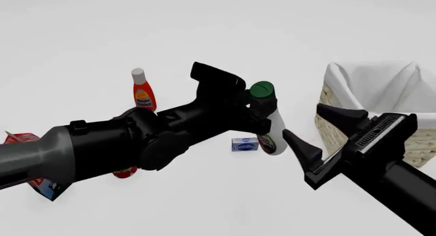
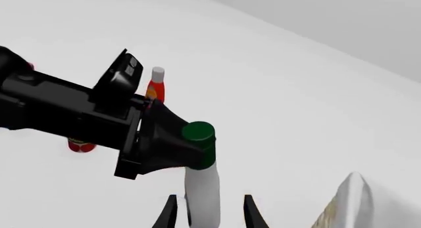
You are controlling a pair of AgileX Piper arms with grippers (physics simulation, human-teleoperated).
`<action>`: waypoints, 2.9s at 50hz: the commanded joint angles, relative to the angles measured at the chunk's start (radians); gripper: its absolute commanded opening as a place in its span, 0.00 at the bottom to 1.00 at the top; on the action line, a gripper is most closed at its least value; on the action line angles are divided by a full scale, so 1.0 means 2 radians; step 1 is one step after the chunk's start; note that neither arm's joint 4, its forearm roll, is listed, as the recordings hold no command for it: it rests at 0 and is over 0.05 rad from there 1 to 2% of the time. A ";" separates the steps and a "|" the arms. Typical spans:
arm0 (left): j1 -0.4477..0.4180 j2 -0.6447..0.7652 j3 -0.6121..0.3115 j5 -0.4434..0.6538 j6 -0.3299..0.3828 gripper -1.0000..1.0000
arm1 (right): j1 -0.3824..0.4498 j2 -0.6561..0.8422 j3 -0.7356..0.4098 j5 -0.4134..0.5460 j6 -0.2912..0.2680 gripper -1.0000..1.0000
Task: Pick the salad dressing and place it in the basket.
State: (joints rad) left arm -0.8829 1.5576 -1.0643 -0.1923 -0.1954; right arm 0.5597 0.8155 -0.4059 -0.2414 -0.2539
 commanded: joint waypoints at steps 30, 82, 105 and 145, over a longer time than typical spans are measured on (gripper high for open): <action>-0.018 -0.004 0.001 0.000 0.117 0.00 | 0.007 0.087 -0.006 -0.061 -0.003 1.00; -0.022 -0.021 0.005 0.009 0.116 0.00 | 0.006 0.173 -0.007 -0.117 0.006 1.00; -0.022 -0.025 0.009 0.010 0.118 0.00 | 0.011 0.174 0.000 -0.126 0.003 0.00; 0.021 -0.142 0.014 0.018 0.102 1.00 | 0.011 0.179 0.000 -0.134 0.002 0.00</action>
State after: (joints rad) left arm -0.8927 1.4034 -1.0463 -0.1682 -0.2132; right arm 0.5828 1.1679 -0.4012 -0.5008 -0.2695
